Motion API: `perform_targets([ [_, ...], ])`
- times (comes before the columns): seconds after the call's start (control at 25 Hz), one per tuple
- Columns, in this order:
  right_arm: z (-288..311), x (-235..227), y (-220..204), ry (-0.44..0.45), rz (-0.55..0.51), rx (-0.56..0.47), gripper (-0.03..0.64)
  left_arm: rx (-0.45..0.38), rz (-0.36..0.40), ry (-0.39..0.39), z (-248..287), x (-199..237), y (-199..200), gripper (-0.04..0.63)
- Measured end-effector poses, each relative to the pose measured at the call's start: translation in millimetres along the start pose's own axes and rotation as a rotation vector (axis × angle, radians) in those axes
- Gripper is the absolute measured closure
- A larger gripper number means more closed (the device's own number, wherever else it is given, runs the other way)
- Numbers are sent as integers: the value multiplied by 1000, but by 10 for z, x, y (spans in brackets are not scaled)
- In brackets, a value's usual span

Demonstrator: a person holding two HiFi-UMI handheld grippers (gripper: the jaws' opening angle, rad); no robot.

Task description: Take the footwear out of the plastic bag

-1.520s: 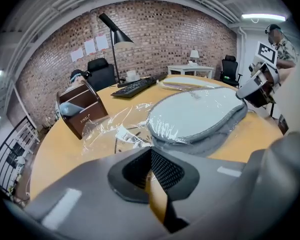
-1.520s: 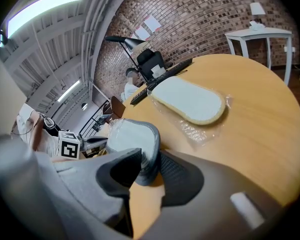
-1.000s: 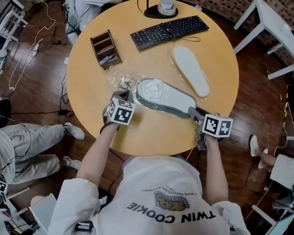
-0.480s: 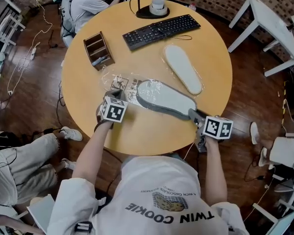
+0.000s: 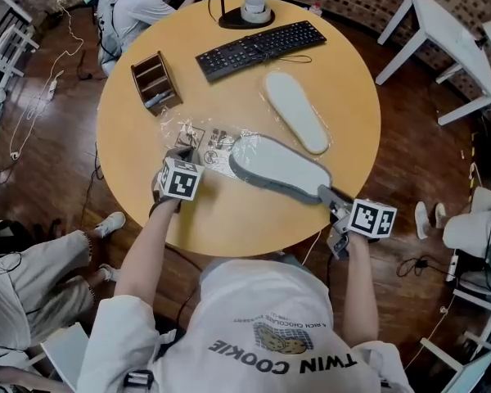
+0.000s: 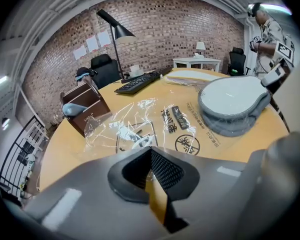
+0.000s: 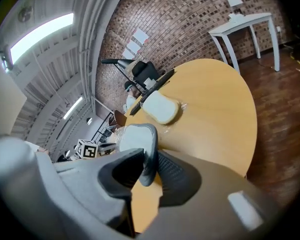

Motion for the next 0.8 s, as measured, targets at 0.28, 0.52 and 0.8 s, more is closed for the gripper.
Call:
perform_targets([
  [0.28,-253,45,44,153,101,-98,552,9,-16,5,11,0,3,589],
  [0.52,-510,145,189,175,80,-145,557,13,-14,-2,6,4,34,589],
  [0.8,-750,116,219,179,123,-193,557,14,-15,-16,15,11,26,589],
])
Point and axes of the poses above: the fingertips, and each gripper's own axes: z forward along the fingers, x to its left, y out of its top, the point moved 7 cm from there along -z, backward along the fingers, and after that the axes turned 6 degrees about -z, right-handed, at the moved point
